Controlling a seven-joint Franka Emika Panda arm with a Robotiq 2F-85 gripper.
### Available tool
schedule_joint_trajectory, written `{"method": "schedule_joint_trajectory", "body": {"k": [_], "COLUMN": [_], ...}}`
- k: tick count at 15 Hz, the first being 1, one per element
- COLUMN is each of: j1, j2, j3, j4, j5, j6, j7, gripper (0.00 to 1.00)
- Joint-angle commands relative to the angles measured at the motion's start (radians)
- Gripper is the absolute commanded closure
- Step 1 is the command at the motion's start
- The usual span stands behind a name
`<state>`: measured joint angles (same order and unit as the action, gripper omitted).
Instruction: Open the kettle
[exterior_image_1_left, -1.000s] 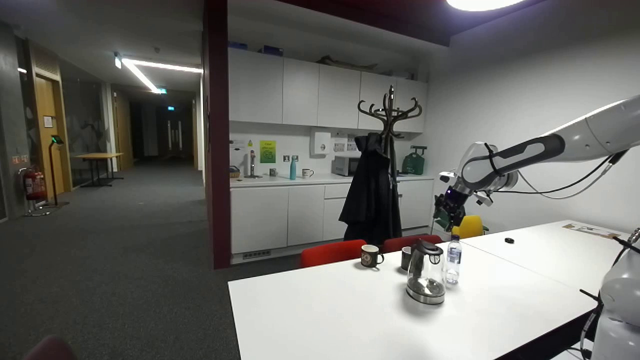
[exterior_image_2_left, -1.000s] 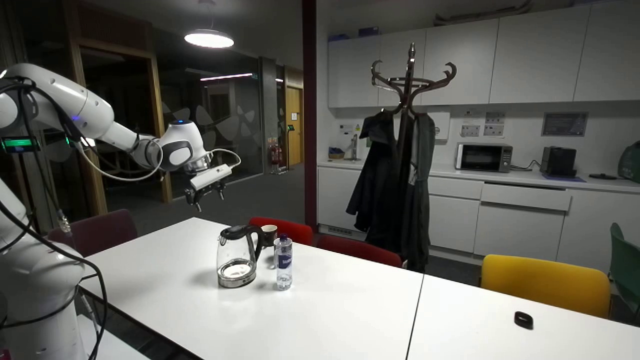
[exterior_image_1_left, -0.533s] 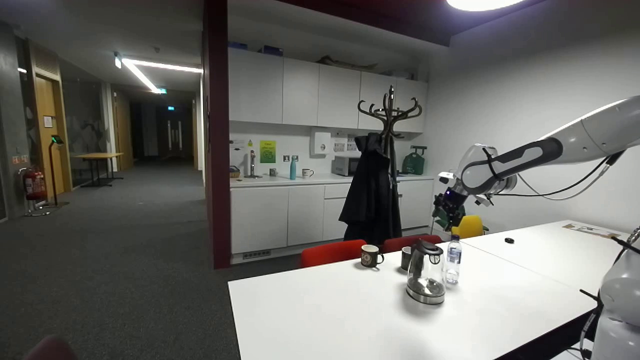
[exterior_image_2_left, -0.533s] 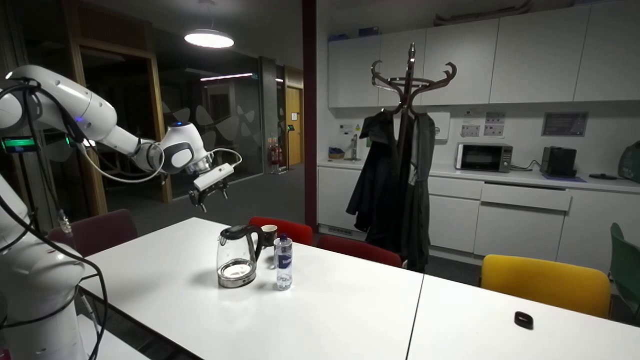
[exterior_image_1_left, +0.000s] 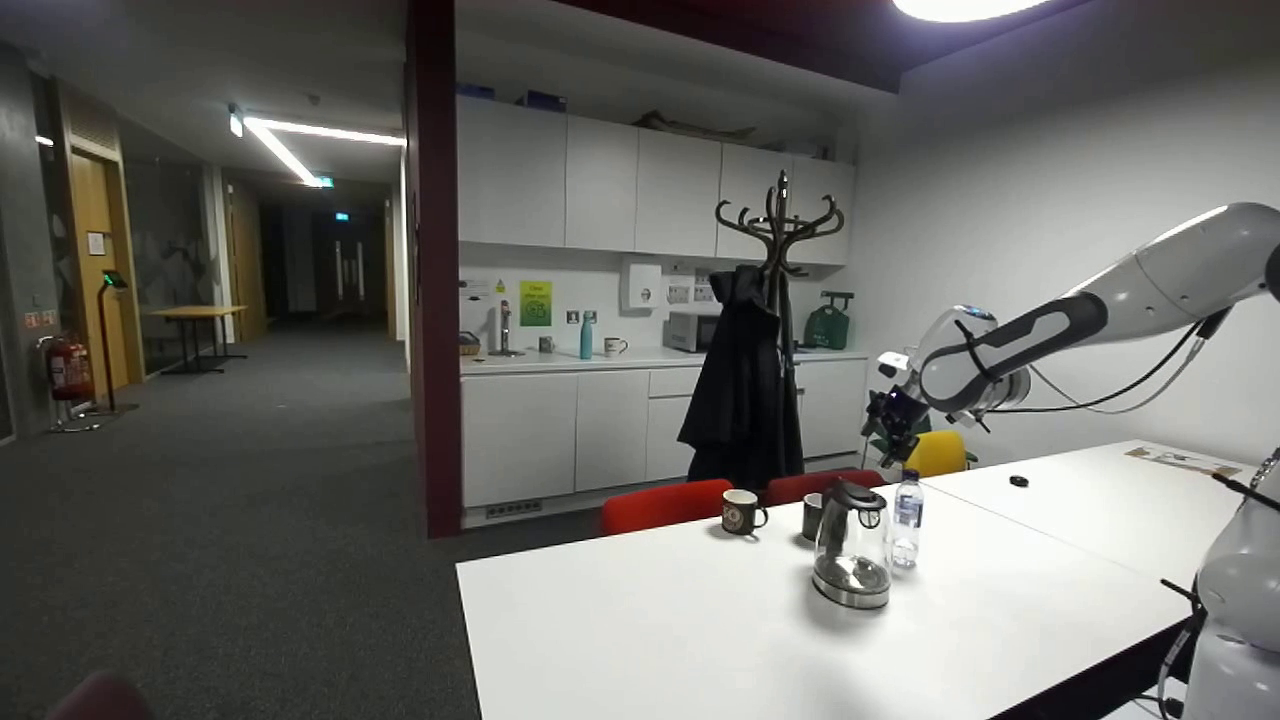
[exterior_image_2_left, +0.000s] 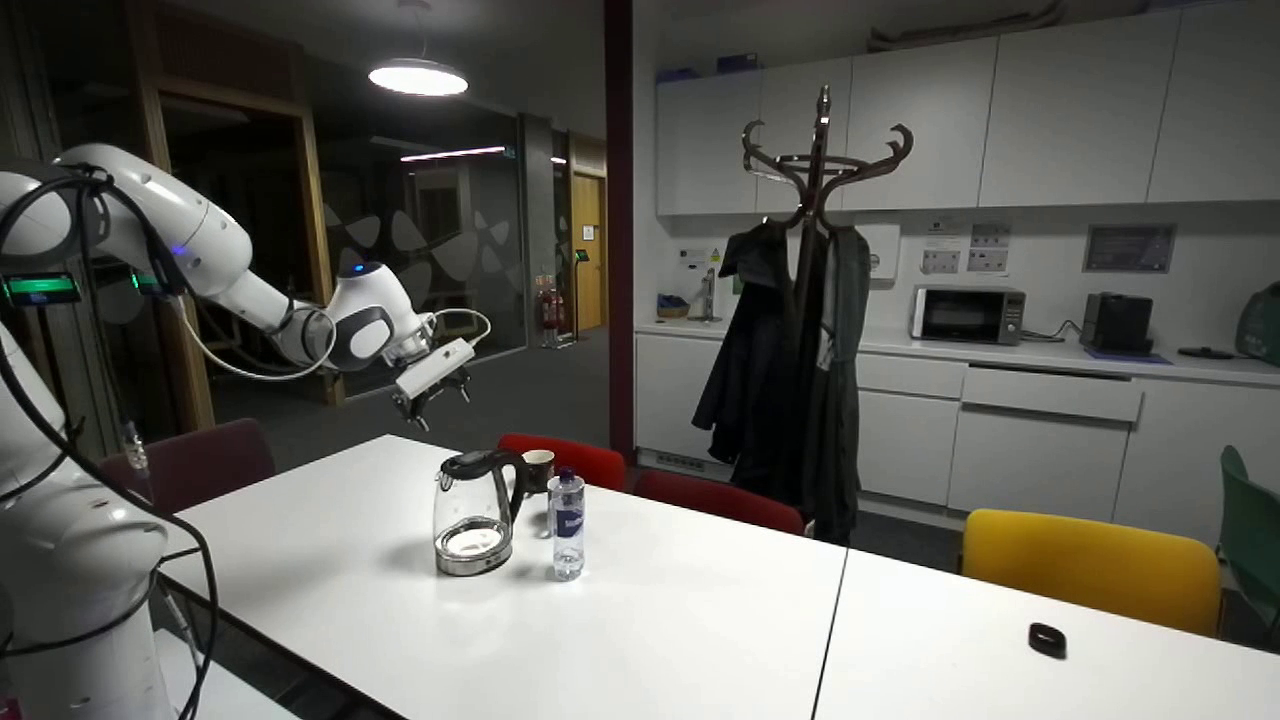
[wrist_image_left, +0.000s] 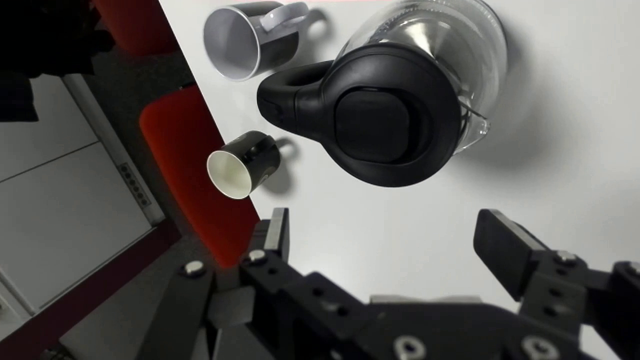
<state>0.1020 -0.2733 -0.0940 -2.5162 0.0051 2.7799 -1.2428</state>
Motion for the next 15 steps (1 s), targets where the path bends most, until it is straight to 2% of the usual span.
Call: {"method": "schedule_joint_trajectory", "body": {"k": [1,6,9,10,15], "j1": [-0.018,-0.031,-0.053,-0.019,-0.018], "j2": [0.011,0.033,0.033,0.039,0.04], "j3": [0.011,0.017,0.028,0.005,0.006], "j4": [-0.041,-0.064,-0.062,-0.051,-0.053], "j5": [-0.022,-0.063,-0.125,-0.082,-0.094], "j6": [0.122,0.211,0.176,0.167,0.178], "j7": [0.101,0.231,0.317,0.26,0.282], "gripper": [0.0,0.0,0.0,0.0,0.0]}}
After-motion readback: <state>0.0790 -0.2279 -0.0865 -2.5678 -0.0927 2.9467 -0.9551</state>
